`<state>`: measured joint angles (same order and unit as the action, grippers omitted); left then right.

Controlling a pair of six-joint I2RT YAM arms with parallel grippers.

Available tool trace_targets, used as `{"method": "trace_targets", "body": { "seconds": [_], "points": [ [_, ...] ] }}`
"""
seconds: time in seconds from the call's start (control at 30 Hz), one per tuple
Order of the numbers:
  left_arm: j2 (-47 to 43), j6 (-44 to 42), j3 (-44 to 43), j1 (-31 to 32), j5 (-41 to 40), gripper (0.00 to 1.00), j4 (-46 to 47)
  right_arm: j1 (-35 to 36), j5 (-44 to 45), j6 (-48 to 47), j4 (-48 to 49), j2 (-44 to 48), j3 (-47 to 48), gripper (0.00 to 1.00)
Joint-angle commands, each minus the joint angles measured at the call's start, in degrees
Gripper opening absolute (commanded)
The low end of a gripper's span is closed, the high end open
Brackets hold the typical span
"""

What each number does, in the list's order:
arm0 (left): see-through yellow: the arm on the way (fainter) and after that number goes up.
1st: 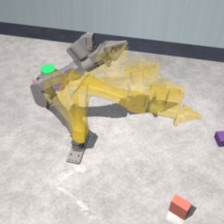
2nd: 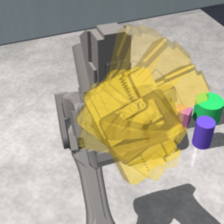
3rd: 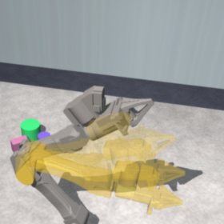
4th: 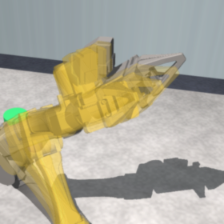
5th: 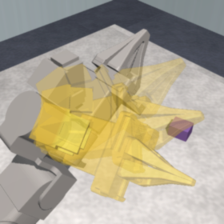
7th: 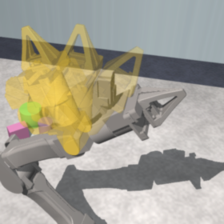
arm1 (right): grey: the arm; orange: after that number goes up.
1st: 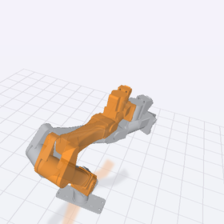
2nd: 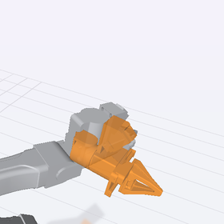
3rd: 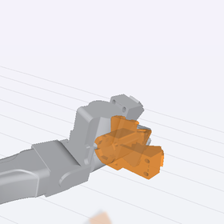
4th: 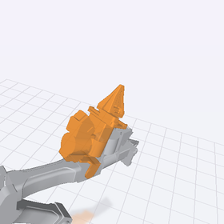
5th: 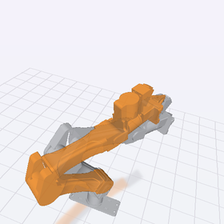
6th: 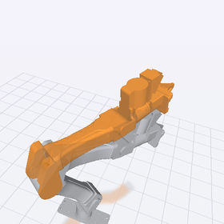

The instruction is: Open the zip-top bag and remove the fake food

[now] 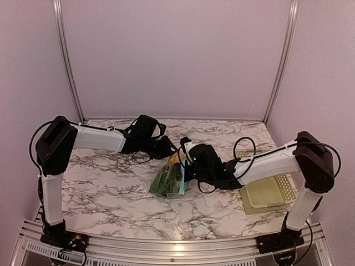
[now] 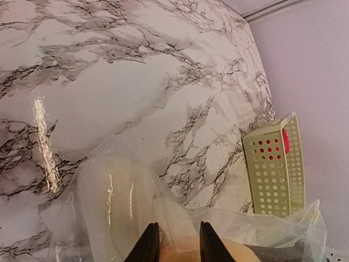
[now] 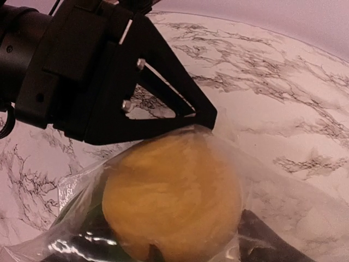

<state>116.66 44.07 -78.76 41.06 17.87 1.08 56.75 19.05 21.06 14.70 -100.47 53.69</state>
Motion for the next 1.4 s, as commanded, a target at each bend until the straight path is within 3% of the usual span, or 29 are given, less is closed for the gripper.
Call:
{"method": "trace_targets", "body": {
  "seconds": [0.0, 0.37, 0.5, 0.6, 0.8, 1.03, 1.37],
  "points": [
    [2.40, -1.82, -1.08, 0.34, 5.99, 0.25, 2.21, -0.63, 0.11, -2.00, 0.05, -1.79, 3.34, 0.79],
    [-1.63, 0.76, 6.04, 0.60, 10.93, 0.16, 7.49, -0.68, 0.05, -3.67, -1.36, -3.69, 6.66, 0.81],
    [-3.82, 1.06, 7.35, 0.24, 9.77, 0.17, 8.15, -0.68, -0.20, -3.35, -2.67, -3.61, 7.26, 0.68],
    [-5.35, 0.81, 7.11, -0.55, 8.41, 0.22, 7.15, -0.68, -0.47, -2.99, -3.62, -2.68, 6.96, 0.54],
    [-10.08, -0.79, 8.46, -2.47, 2.90, 0.42, 3.06, -0.63, -1.36, -1.47, -6.30, -0.23, 6.98, 0.47],
    [-19.92, -4.12, 15.92, -2.91, -3.56, 0.44, -2.64, -0.68, -2.59, 1.58, -12.35, 0.07, 10.18, 0.44],
    [-30.07, -4.28, 30.00, 0.06, -0.08, 0.42, 3.70, -0.68, -5.03, 4.71, -19.14, 0.75, 12.97, 0.44]
  ]
}}
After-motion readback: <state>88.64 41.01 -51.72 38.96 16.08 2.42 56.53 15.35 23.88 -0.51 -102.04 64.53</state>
